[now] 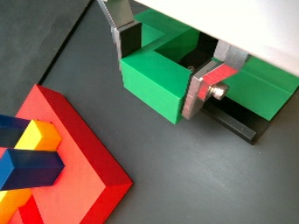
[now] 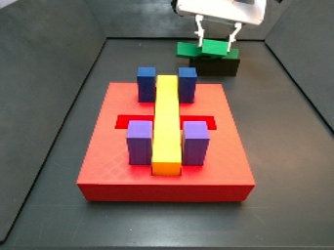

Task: Pick up the green object. Move up. Place the green object on the fixture. Regrasp the green object. Move to above the board. Insert the green object.
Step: Place the green object on the fixture.

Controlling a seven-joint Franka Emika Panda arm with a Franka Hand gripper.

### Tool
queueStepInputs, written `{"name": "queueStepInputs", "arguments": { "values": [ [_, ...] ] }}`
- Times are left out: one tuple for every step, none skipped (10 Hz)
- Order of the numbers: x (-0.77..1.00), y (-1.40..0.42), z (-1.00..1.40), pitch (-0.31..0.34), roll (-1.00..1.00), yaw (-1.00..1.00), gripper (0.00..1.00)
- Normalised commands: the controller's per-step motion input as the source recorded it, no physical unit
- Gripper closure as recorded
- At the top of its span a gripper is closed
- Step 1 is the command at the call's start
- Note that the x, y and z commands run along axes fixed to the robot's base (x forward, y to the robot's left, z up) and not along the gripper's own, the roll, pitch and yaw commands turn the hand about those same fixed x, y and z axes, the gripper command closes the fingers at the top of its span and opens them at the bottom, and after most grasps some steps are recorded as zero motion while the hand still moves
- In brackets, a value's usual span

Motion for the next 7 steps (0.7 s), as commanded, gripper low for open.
{"name": "queueStepInputs", "arguments": {
  "values": [
    [0.05, 0.02, -0.12, -0.471, -0.53, 0.09, 1.00],
    [0.00, 0.08, -0.07, -0.580, -0.65, 0.08, 1.00],
    [0.00, 0.07, -0.01, -0.563, -0.63, 0.07, 1.00],
    [0.00, 0.00, 0.00, -0.320, -0.26, 0.02, 1.00],
    [0.00, 0.00, -0.05, -0.071, 0.00, 0.00, 1.00],
    [0.00, -0.01, 0.00, 0.000, 0.05, 0.00, 1.00],
    [0.00, 0.00, -0.02, 0.000, 0.00, 0.00, 1.00]
  ]
}}
